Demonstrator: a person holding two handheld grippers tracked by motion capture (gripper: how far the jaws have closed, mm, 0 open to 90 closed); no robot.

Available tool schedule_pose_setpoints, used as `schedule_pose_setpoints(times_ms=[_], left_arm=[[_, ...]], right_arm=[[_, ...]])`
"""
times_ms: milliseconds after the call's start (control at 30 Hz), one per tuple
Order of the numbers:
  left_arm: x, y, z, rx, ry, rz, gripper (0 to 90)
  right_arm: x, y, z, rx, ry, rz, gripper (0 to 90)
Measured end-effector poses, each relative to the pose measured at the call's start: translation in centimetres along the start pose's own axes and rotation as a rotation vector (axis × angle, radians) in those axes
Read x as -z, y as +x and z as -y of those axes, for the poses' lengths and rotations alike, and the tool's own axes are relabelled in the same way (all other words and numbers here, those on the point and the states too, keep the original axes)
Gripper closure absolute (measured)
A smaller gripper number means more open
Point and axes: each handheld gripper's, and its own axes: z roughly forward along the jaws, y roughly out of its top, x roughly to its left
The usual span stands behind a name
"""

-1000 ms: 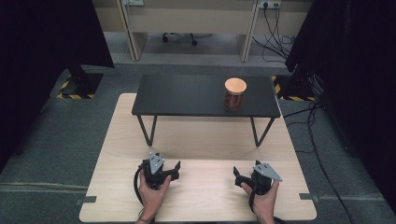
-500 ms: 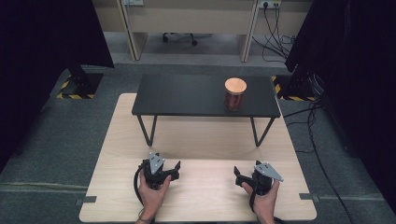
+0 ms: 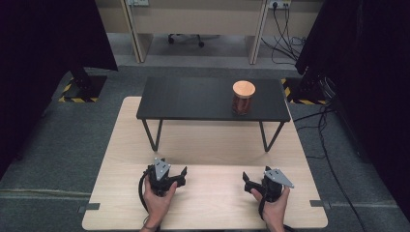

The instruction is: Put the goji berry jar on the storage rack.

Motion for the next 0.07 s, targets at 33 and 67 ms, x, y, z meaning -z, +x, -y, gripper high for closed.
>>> schedule_pose_setpoints(times_ms=[33, 67], left_arm=[[0.0, -0.01, 0.01, 0.0, 0.0, 0.0, 5.9], [0.0, -0.01, 0.01, 0.0, -0.001, 0.0, 5.9]], right_arm=[[0.0, -0.02, 0.0, -0.001, 0.0, -0.001, 3.9], [0.0, -0.05, 0.0, -0.001, 0.0, -0.002, 3.9]])
